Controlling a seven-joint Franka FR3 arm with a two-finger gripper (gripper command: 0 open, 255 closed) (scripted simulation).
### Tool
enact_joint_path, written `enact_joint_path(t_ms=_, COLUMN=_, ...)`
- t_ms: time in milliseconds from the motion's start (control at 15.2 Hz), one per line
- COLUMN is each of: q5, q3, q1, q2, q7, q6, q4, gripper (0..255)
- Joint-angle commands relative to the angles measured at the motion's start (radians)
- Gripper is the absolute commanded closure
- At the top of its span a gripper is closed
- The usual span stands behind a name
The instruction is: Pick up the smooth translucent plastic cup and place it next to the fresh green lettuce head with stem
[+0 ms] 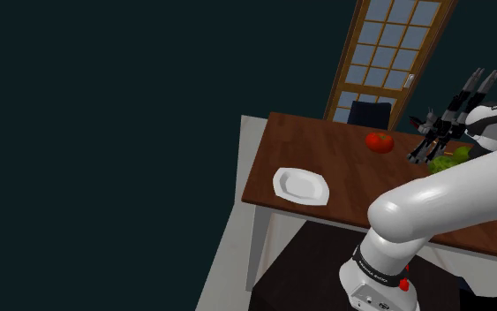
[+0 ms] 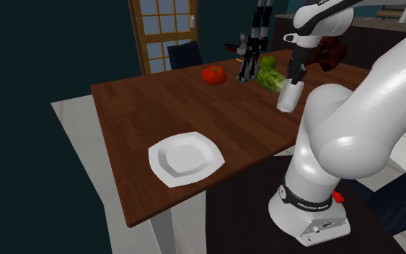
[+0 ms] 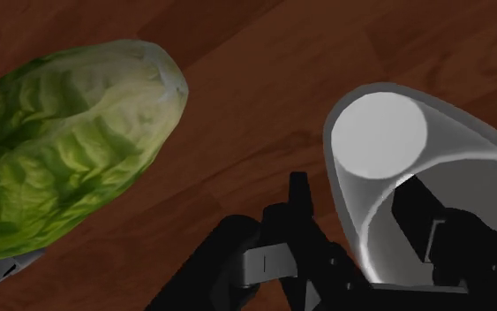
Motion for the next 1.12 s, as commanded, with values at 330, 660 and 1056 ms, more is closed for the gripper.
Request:
enact_joint_path(t_ms=330, q5=0.009, q3=0.038, q1=-0.026, q2=-0.006, q7=-0.004, q6=-0.033, q4=0.015, gripper=0)
enact_joint_path(t_ms=660, q5=0.031, q3=0.13, q1=-0.083, q2=-0.025, q7=-0.013, q6=-0.125, q4=0.063, gripper=0)
enact_joint_path(t_ms=1056, q5=0.031, q3=0.129, q1=-0.082, q2=-0.025, q7=-0.013, q6=-0.125, q4=0.064, gripper=0)
